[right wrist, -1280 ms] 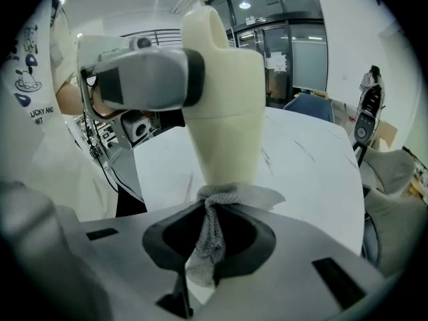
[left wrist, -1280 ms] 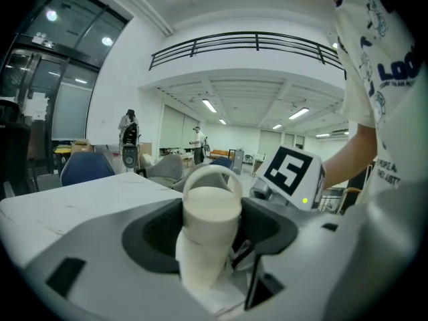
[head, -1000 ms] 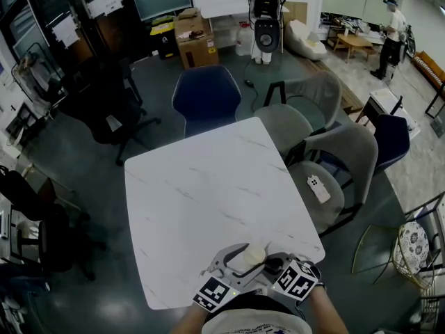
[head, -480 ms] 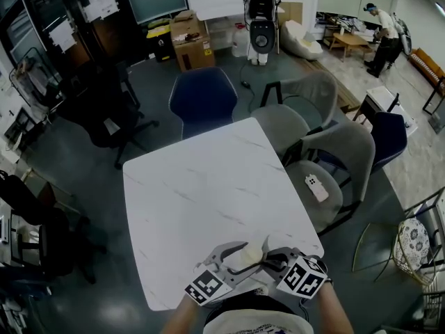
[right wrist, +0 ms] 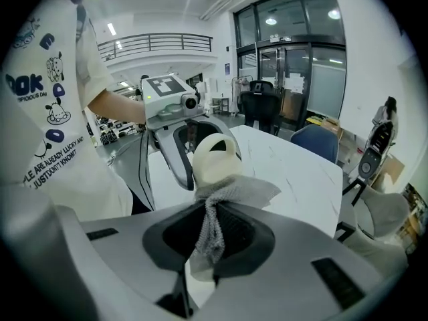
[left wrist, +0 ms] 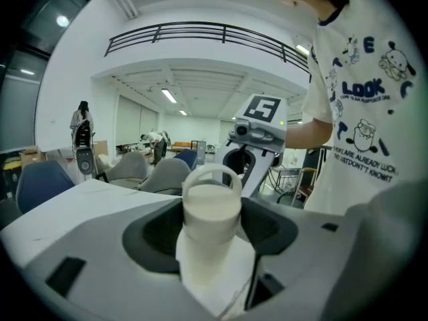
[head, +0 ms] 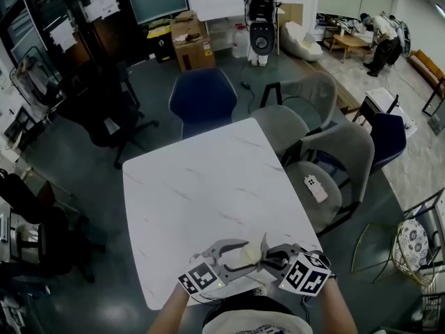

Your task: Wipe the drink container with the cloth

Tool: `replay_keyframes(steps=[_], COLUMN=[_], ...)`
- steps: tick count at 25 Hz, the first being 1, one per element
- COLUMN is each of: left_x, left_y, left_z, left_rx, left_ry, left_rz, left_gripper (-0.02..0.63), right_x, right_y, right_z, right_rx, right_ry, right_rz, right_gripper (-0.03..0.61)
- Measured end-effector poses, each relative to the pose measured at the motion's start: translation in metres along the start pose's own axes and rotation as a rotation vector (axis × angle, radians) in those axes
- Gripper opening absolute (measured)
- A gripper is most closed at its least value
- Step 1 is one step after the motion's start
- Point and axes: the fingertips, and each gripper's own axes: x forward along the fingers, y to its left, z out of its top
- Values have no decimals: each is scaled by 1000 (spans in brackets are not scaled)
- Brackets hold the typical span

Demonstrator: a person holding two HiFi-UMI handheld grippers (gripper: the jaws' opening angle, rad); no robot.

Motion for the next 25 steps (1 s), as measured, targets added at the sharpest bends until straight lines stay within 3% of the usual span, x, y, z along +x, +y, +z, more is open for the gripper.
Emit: replay_keyframes(steps=[11, 25], left_x=[-1, -1], left_y=[-2, -2], left_z=[0, 0], left_rx=[52, 58], left_ry=[40, 36], left_rz=[-136, -148], left_gripper=[278, 278], right_x=[4, 41], right_y=[-4, -5], right_z=[-3, -35], right_rx=[-17, 21], right_ry=[35, 106], right_rz=[5, 24], right_gripper=[46, 47])
